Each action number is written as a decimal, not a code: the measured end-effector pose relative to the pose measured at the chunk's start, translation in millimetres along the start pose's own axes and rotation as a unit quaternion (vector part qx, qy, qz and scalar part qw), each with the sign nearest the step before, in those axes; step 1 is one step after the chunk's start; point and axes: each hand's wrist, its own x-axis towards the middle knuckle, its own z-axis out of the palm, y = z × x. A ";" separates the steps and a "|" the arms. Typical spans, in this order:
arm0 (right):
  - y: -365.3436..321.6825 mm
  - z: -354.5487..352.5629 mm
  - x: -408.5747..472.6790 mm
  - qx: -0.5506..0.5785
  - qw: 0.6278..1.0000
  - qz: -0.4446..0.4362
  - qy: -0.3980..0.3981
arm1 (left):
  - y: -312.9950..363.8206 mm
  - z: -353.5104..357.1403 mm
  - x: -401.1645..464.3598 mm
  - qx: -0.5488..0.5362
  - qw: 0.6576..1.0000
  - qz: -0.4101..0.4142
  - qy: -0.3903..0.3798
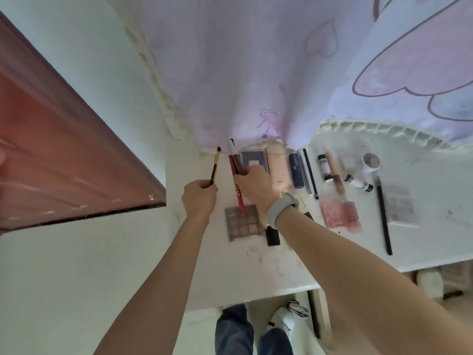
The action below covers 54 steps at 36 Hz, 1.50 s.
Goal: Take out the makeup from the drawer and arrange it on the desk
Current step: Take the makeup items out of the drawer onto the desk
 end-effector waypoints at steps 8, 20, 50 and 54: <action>-6.3 9.9 6.8 -0.074 0.997 -0.009 0.030 | -4.5 0.8 20.1 0.019 1.000 0.003 0.009; 5.0 19.3 0.0 -0.133 0.981 -0.076 0.116 | -8.9 4.8 18.9 0.096 0.992 0.063 0.051; 34.3 -30.6 -11.6 0.503 0.863 0.007 0.044 | -24.2 9.2 12.0 0.346 0.901 0.255 -0.061; 48.7 -40.9 -17.6 0.528 0.848 0.017 0.047 | -24.3 13.9 9.9 0.401 0.874 0.268 -0.049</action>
